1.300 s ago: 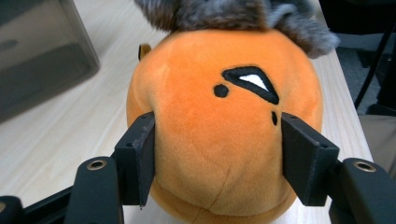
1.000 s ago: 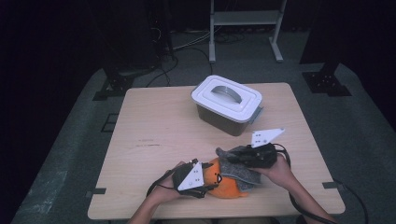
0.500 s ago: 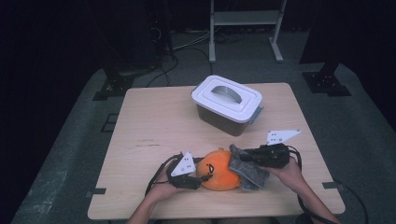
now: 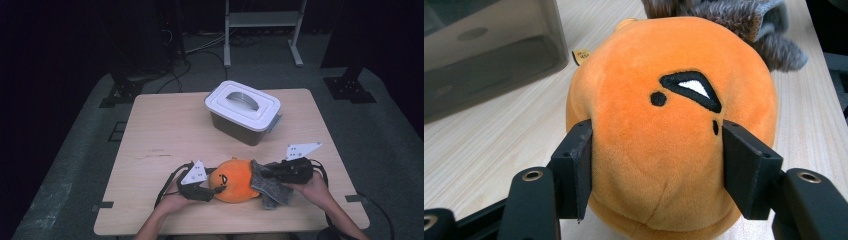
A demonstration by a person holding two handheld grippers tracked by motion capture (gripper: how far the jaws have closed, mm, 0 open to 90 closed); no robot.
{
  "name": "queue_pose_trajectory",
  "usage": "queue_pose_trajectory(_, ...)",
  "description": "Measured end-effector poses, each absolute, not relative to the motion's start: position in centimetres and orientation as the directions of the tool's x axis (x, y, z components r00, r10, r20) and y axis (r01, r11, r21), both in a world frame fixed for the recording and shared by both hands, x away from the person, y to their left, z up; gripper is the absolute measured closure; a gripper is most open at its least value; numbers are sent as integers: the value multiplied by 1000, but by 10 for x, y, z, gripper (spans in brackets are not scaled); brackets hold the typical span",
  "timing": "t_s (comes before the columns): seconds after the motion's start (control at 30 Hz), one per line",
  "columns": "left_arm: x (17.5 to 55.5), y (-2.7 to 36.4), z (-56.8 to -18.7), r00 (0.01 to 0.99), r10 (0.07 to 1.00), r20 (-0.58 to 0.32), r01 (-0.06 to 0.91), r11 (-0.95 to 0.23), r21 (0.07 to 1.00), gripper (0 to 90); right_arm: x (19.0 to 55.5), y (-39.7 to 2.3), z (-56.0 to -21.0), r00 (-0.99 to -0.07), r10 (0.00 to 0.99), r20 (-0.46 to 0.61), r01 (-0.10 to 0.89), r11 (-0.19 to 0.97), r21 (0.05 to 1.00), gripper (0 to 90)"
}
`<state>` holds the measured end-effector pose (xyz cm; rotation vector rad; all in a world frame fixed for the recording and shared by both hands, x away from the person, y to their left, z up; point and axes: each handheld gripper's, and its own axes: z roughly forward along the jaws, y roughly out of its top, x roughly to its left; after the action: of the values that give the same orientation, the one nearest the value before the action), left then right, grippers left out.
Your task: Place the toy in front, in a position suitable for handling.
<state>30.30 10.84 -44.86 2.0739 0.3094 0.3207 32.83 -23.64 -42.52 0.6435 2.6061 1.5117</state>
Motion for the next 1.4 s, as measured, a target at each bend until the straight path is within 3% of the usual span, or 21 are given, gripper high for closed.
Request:
queue_pose_trajectory(0.2, 304, 109, -448, 933, 347, 97, 94, -495, 864, 361, 325, -221, -422, -932, 335, 139, 287, 446, 848, 802)
queue_pose_trajectory(0.4, 305, 107, -447, 932, 349, 92, 100, -494, 864, 358, 321, -237, -436, -916, 368, 162, 331, 462, 823, 801)
queue_pose_trajectory(0.7, 300, 105, -447, 941, 319, 115, 63, -498, 865, 357, 336, -229, -412, -915, 381, 135, 293, 394, 871, 801)
queue_pose_trajectory(0.87, 302, 106, -448, 940, 325, 104, 75, -495, 866, 354, 350, -209, -422, -915, 369, 161, 313, 401, 861, 801)
queue_pose_trajectory(1.1, 302, 106, -448, 938, 333, 97, 83, -486, 870, 348, 334, -228, -435, -902, 403, 157, 343, 443, 828, 801)
queue_pose_trajectory(1.23, 302, 104, -448, 934, 345, 92, 90, -476, 875, 349, 320, -233, -423, -912, 383, 145, 311, 416, 854, 801)
queue_pose_trajectory(1.3, 302, 102, -448, 934, 345, 91, 90, -474, 876, 348, 316, -217, -405, -935, 342, 91, 240, 422, 874, 801)
queue_pose_trajectory(1.4, 302, 100, -448, 934, 348, 86, 93, -465, 881, 345, 315, -202, -399, -947, 312, 72, 211, 439, 873, 801)
